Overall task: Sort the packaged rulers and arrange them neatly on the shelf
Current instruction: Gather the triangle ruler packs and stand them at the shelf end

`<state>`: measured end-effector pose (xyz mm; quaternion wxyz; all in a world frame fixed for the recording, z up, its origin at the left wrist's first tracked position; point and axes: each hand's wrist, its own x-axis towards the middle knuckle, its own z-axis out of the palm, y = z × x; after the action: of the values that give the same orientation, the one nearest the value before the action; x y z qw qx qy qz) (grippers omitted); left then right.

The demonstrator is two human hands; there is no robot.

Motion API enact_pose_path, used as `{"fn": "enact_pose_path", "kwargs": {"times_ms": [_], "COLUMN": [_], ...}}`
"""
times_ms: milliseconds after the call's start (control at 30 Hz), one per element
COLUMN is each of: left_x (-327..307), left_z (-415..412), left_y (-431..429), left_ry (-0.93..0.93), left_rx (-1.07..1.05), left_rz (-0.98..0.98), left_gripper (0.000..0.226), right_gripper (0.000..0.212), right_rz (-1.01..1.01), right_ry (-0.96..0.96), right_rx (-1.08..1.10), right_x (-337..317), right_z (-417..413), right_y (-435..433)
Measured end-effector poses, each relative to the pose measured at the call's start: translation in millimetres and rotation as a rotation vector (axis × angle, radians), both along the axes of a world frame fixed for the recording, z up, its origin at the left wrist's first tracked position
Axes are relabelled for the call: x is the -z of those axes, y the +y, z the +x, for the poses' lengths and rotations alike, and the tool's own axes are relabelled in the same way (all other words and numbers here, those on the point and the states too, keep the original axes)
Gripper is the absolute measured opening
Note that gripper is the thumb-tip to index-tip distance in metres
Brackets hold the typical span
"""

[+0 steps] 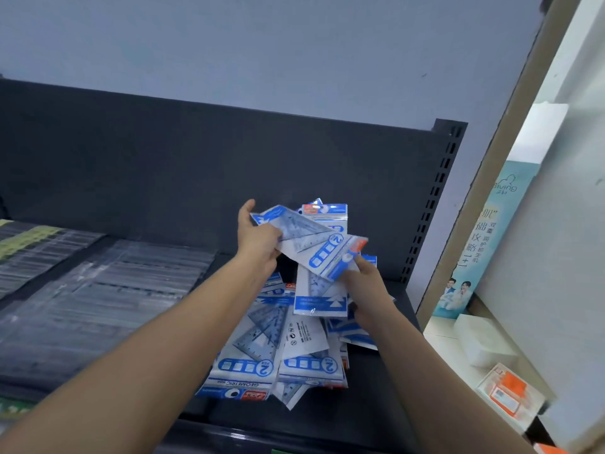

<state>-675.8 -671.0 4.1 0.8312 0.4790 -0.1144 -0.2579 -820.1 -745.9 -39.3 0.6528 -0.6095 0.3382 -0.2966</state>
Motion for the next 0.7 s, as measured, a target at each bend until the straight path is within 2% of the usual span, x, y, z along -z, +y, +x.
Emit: {"fn": "enact_pose_path", "kwargs": {"times_ms": [67,133,200,300,333,367,433,500,567,633,700], "left_x": [15,26,32,31,29,27,22,16,16,18,18], "left_z": [-3,-7,-9,-1,1,1,3,2,1,-6,-18], "left_y": [-7,-9,-3,7,9,10,11,11,9,2,-9], "left_ry": [-0.058,-0.283,-0.641,-1.348,-1.480,-1.514,-1.449,-1.299,-0.999,-0.648,-0.466], "left_rx": [-0.081,-0.102,-0.076,0.063,0.168,0.257,0.295,0.281,0.252,0.196,0.253], "left_rz": [0.101,0.308,0.527,0.792,0.844,0.878,0.890,0.836,0.694,0.575,0.533], "left_gripper": [0.069,0.059,0.056,0.064,0.064,0.062,0.060,0.046,0.026,0.022,0.022], "right_gripper": [0.022,0.024,0.027,0.023,0.021,0.020,0.018,0.016,0.010,0.006,0.013], "right_rz": [0.023,0.068,0.084,0.067,0.061,0.052,0.043,0.046,0.018,-0.061,-0.147], "right_ry": [-0.019,-0.066,-0.088,-0.076,-0.068,-0.053,-0.034,-0.050,-0.074,-0.071,-0.056], "right_rx": [-0.028,-0.022,-0.014,-0.036,-0.030,-0.022,0.001,0.026,0.057,0.073,0.063], "right_x": [1,1,1,-1,-1,0,0,0,0,-3,-7], "right_z": [3,4,4,1,0,0,-1,-1,-1,-1,-2], "right_y": [2,5,6,6,6,6,8,6,3,1,-1]}}
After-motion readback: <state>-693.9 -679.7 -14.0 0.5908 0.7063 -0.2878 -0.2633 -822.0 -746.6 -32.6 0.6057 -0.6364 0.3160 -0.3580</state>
